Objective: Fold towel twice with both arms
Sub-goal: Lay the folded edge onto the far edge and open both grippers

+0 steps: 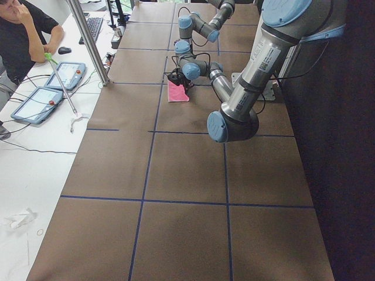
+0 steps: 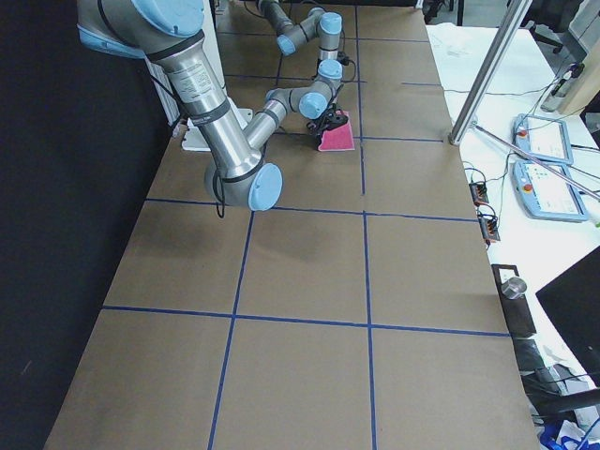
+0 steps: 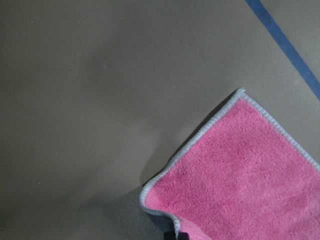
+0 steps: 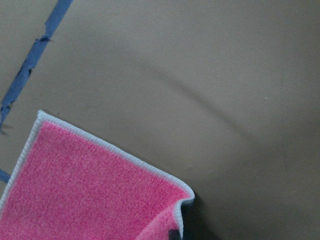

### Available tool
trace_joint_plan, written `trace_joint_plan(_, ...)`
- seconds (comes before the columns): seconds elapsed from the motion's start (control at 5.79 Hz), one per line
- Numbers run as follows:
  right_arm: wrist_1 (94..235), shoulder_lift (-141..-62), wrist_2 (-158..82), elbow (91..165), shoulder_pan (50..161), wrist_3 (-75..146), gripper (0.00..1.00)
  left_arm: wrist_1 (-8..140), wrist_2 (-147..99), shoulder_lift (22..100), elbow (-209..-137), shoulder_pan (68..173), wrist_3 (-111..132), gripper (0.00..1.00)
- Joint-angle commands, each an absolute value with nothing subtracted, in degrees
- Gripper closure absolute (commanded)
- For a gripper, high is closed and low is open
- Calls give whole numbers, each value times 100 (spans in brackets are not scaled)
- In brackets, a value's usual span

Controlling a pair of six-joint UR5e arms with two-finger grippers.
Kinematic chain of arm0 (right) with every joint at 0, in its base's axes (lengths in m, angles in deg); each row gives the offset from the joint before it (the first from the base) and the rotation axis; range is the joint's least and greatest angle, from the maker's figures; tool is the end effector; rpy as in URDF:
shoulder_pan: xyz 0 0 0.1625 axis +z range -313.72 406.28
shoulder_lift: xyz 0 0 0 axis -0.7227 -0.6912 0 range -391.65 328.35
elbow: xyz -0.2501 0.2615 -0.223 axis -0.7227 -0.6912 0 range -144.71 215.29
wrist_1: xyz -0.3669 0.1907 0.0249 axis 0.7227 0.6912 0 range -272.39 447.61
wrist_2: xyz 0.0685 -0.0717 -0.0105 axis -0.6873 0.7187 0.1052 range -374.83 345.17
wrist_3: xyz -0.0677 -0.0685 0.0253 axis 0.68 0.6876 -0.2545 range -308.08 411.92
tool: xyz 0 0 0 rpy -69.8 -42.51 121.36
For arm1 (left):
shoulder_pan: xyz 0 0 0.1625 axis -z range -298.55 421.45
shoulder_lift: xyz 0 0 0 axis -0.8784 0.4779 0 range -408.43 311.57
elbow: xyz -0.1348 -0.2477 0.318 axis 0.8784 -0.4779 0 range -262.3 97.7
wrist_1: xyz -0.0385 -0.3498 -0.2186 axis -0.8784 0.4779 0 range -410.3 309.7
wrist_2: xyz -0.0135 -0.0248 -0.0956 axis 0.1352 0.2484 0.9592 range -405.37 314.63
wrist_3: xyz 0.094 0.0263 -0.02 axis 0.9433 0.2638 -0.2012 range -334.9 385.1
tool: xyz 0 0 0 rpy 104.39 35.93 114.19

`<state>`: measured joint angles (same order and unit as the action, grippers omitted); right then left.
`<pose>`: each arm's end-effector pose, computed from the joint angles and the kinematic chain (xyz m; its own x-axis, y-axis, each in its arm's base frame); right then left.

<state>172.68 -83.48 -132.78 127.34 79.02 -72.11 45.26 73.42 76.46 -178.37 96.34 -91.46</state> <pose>-0.5375 -0.4487 0.2348 0.3806 0.8326 0.4024 -0.4964 0.5511 -0.6707 0.5018 -0.4539 0.2418 0.4089 -0.7629 -0.5008 0.4444 0.6458 -0.6208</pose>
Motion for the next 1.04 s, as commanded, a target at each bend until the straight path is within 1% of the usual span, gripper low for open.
trace_joint_plan(0.0, 17268, -8263, -13278, 12697, 8003, -7209, 100, 4550, 7548, 7655, -17776, 9757, -9415, 100)
trace_joint_plan(0.17, 17147, -8141, -13278, 12488, 8020, -7218, 100, 4646, 7548, 7672, -17671, 9766, -9469, 100)
trace_joint_plan(0.35, 16641, -8122, -13278, 12198, 8038, -7244, 100, 5221, 7539, 7681, -17296, 9766, -9809, 100)
trace_joint_plan(0.52, 16618, -8122, -13278, 12161, 8099, -7244, 100, 5340, 7539, 7690, -17135, 9775, -9812, 100)
trace_joint_plan(0.86, 16609, -8104, -13287, 12108, 8222, -7235, 100, 5368, 7539, 7699, -17125, 9862, -9873, 100)
